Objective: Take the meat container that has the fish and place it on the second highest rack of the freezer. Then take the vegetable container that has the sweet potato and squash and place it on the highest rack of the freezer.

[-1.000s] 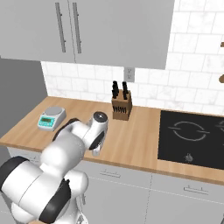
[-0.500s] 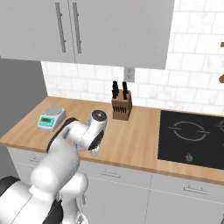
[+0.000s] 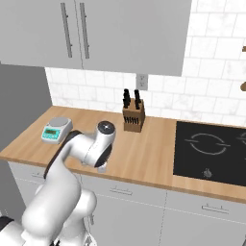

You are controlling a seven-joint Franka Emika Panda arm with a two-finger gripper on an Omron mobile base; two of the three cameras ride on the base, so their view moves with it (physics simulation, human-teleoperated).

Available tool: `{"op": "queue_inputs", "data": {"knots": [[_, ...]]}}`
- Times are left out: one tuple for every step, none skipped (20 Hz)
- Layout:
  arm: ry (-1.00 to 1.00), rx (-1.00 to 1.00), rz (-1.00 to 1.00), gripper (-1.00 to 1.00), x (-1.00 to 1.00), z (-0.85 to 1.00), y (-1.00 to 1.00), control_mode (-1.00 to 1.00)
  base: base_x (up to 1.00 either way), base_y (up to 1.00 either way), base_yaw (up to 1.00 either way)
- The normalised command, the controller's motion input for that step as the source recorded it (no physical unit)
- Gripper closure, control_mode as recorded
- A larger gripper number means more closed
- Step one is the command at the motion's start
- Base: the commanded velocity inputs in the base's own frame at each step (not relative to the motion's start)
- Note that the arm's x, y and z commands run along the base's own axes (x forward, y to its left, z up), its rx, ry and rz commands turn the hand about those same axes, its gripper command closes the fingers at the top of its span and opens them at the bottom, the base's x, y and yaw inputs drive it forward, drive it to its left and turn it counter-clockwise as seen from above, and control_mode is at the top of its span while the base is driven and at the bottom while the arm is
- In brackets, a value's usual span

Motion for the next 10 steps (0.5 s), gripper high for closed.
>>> {"op": "queue_inputs", "data": {"knots": [[-0.05,0.00,0.00,1.00,-0.19,0.32,0.00,-1.00,0.00,0.00,0.00],[-0.07,0.00,0.00,1.00,-0.24,0.41,0.00,-1.00,0.00,0.00,0.00],[-0.09,0.00,0.00,1.00,-0.24,0.63,0.00,-1.00,0.00,0.00,0.00],[-0.08,0.02,0.00,1.00,-0.26,0.74,-0.06,-1.00,0.00,0.00,0.00],[-0.03,0.05,0.00,1.00,-0.24,0.77,-0.06,-1.00,0.00,0.00,0.00],[-0.01,0.06,0.00,1.00,-0.21,0.81,-0.01,-1.00,0.00,0.00,0.00],[0.00,0.08,0.00,1.00,-0.23,0.84,0.00,-1.00,0.00,0.00,0.00],[0.00,0.09,0.00,1.00,-0.24,0.83,0.00,-1.00,0.00,0.00,0.00],[0.00,0.11,0.00,1.00,-0.24,0.83,0.00,-1.00,0.00,0.00,0.00],[0.00,0.12,0.00,1.00,-0.21,0.85,0.00,-1.00,0.00,0.00,0.00]]}}
